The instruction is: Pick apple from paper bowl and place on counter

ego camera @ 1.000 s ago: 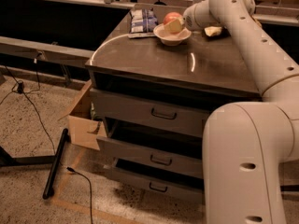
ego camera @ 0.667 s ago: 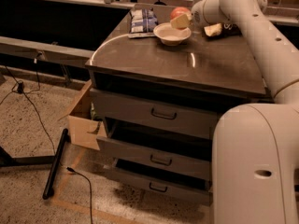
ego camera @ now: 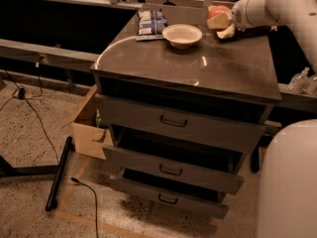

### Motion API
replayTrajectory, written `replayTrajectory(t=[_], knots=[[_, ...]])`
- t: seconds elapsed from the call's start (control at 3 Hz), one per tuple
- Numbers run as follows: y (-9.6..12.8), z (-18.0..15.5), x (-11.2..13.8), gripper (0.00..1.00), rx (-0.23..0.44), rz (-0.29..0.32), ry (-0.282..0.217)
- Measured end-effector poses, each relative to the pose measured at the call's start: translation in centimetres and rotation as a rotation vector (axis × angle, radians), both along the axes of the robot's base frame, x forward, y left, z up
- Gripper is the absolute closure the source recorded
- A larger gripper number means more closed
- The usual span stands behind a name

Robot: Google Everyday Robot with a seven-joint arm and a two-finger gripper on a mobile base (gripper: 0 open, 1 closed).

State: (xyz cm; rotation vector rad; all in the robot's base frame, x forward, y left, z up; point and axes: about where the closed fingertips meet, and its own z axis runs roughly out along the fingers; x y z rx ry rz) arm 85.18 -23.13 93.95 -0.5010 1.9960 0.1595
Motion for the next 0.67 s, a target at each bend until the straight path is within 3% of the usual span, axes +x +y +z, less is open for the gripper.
replayTrajectory(t=[0.33,0.67], knots=[[-1.6,-1.3,-2.1,1.0,-0.014,-0.02,0.046],[-1.3,-2.9,-3.4,1.0,-0.02,-0.012,0.089]])
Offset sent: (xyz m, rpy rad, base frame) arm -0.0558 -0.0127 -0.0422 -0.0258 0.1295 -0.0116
